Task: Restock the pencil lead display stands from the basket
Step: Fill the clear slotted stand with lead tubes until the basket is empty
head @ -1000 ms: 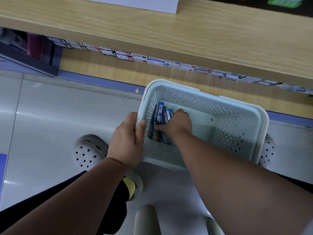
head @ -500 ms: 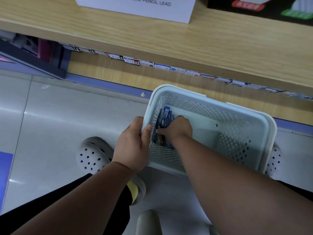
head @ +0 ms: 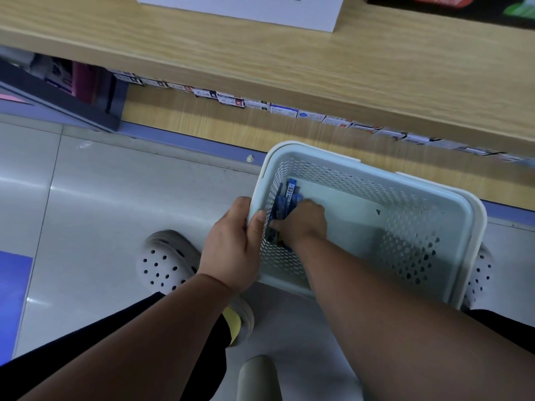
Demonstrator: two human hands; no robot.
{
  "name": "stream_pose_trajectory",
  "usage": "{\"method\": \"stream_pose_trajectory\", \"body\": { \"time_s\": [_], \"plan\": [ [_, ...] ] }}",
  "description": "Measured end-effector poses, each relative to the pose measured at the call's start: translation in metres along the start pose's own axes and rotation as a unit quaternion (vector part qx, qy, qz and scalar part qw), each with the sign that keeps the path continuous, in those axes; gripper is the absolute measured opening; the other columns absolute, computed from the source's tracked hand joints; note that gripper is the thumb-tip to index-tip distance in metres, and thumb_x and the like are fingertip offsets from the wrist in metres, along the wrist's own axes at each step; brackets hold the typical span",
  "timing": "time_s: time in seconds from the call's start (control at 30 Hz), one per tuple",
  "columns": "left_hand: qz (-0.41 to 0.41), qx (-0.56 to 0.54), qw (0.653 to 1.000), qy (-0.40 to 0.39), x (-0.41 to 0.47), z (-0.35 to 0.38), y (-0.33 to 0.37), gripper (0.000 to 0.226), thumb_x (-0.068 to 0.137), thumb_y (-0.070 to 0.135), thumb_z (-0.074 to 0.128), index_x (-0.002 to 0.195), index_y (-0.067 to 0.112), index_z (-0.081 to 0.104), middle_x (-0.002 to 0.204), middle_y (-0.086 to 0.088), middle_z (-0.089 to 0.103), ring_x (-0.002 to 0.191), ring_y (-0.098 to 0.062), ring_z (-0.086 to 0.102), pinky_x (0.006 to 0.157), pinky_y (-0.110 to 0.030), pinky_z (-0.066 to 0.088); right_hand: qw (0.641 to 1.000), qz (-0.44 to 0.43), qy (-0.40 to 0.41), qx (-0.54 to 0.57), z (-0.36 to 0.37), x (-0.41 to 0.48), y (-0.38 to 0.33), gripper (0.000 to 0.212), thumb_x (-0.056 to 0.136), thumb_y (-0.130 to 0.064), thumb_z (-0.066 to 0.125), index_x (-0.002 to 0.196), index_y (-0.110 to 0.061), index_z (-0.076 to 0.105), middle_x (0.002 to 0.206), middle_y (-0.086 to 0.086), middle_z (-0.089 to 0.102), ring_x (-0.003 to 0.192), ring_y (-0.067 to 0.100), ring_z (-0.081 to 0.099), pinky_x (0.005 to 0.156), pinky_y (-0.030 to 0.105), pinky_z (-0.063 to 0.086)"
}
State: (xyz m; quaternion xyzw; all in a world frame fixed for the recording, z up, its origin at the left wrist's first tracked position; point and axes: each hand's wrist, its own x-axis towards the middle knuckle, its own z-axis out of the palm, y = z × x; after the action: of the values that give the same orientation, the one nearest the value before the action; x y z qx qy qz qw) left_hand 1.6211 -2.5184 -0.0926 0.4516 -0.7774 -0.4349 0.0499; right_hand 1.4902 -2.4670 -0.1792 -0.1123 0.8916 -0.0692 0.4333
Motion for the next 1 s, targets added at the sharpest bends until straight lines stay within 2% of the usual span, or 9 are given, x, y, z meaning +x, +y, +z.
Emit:
{"method": "stream_pose_trajectory", "body": {
  "time_s": [0.1,0.2,0.37,0.57,0.87,1.0],
  "plan": [
    [-0.001,0.004,1.000,0.000,0.0004,-0.0006,0.0007,0.024,0.099,0.046,0.035,0.098,0.026,0.047,0.073,0.004,0.057,0.067,-0.020,0.054,0.057,-0.035,0.039,0.998,0.016,0.015,0.051,-0.0042,0.0015,0.0021,0.073,0.069,-0.037,0.092,0.123,-0.009,0.052,0.127,0.012,0.061,0.117,0.031,0.061,0.089,0.036,0.050],
    [-0.006,0.002,1.000,0.001,0.0002,0.0000,-0.0001,0.028,0.099,0.047,0.035,0.100,0.023,0.049,0.074,0.003,0.058,0.067,-0.020,0.055,0.057,-0.035,0.039,0.998,0.023,0.007,0.057,-0.0054,0.0009,0.0027,0.063,0.070,-0.041,0.090,0.115,-0.008,0.061,0.120,0.010,0.066,0.110,0.029,0.065,0.075,0.029,0.046],
    [-0.002,-0.007,1.000,-0.003,0.0004,-0.0001,0.0004,0.027,0.100,0.046,0.035,0.099,0.023,0.049,0.075,0.004,0.058,0.067,-0.018,0.055,0.057,-0.034,0.038,0.995,0.042,0.000,0.092,-0.0033,0.0061,0.0026,0.054,0.073,-0.040,0.088,0.110,-0.008,0.065,0.115,0.011,0.069,0.104,0.028,0.067,0.070,0.029,0.046],
    [-0.001,-0.001,1.000,-0.003,0.0009,0.0000,-0.0005,0.031,0.100,0.047,0.035,0.100,0.020,0.051,0.074,0.003,0.059,0.068,-0.020,0.055,0.058,-0.036,0.041,0.994,0.045,0.006,0.100,-0.0003,0.0064,0.0005,0.051,0.080,-0.038,0.082,0.115,-0.007,0.064,0.120,0.011,0.067,0.110,0.028,0.065,0.072,0.027,0.042],
    [-0.010,-0.003,1.000,-0.003,0.0008,-0.0004,0.0015,0.034,0.099,0.047,0.035,0.102,0.018,0.052,0.076,0.001,0.060,0.069,-0.021,0.057,0.060,-0.038,0.045,0.988,0.034,0.001,0.148,-0.0016,0.0092,0.0016,0.040,0.075,-0.035,0.086,0.101,-0.009,0.069,0.101,0.009,0.072,0.094,0.028,0.069,0.068,0.029,0.047],
    [-0.008,0.004,1.000,-0.001,0.0012,-0.0003,0.0022,0.033,0.099,0.047,0.035,0.099,0.018,0.051,0.074,0.002,0.058,0.067,-0.021,0.055,0.059,-0.038,0.043,0.987,0.022,0.012,0.158,0.0010,0.0080,0.0000,0.036,0.082,-0.033,0.080,0.105,-0.008,0.068,0.107,0.011,0.071,0.097,0.029,0.067,0.072,0.028,0.046]
  ]
}}
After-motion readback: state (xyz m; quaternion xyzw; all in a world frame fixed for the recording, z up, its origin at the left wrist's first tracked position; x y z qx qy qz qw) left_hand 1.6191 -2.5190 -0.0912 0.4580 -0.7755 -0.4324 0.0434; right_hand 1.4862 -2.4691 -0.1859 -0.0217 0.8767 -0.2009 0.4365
